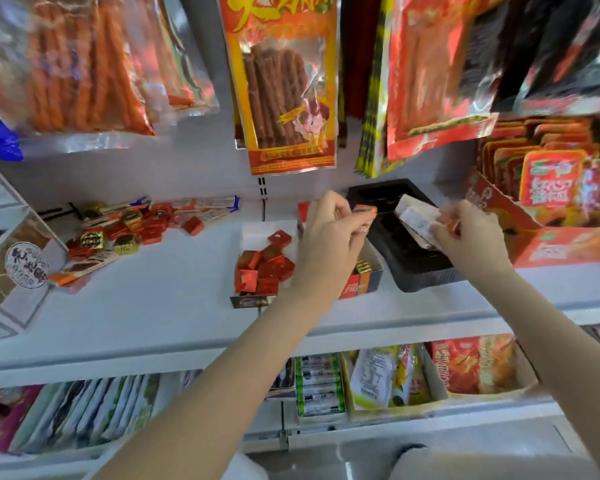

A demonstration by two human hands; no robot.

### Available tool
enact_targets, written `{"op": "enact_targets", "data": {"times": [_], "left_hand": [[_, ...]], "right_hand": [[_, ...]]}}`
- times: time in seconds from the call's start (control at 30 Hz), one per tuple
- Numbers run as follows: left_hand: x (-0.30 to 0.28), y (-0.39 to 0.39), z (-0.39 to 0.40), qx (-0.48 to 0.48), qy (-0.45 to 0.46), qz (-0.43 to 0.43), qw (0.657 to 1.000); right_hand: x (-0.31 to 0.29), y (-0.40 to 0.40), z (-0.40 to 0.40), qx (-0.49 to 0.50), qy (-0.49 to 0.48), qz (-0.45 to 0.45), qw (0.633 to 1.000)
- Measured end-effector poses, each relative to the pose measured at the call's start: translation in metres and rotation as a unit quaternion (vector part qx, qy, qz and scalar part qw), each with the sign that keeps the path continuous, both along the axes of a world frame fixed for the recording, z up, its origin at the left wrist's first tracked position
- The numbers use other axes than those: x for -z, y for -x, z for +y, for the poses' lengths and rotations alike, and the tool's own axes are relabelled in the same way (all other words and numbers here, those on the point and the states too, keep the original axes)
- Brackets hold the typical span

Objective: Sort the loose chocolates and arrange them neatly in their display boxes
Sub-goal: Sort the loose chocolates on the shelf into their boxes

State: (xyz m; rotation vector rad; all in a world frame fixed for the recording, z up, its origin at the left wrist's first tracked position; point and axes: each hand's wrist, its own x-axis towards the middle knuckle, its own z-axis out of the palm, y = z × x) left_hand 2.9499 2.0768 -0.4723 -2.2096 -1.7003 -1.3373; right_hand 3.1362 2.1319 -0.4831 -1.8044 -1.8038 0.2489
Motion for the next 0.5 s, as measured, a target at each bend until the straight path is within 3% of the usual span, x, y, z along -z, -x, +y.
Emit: {"op": "enact_targets", "data": {"times": [0.1, 0.2, 0.33, 0.5], "left_hand": [[0.008, -0.023, 0.013, 0.014, 0.013, 0.026, 0.999], [0.017, -0.042, 0.021, 0.02, 0.051, 0.063, 0.996], [0.016, -0.05, 0.027, 0.038, 0.143, 0.128, 0.981], [-0.001, -0.047, 0.035, 0.087, 0.193, 0.104, 0.972]], "right_hand": [[0.004, -0.008, 0.003, 0.003, 0.042, -0.011, 0.999], [0.007, -0.017, 0.006, -0.054, 0.091, -0.003, 0.994], [0.008, -0.027, 0.007, -0.15, 0.095, -0.06, 0.982], [0.007, -0.031, 0.007, -0.177, 0.08, -0.055, 0.979]]}}
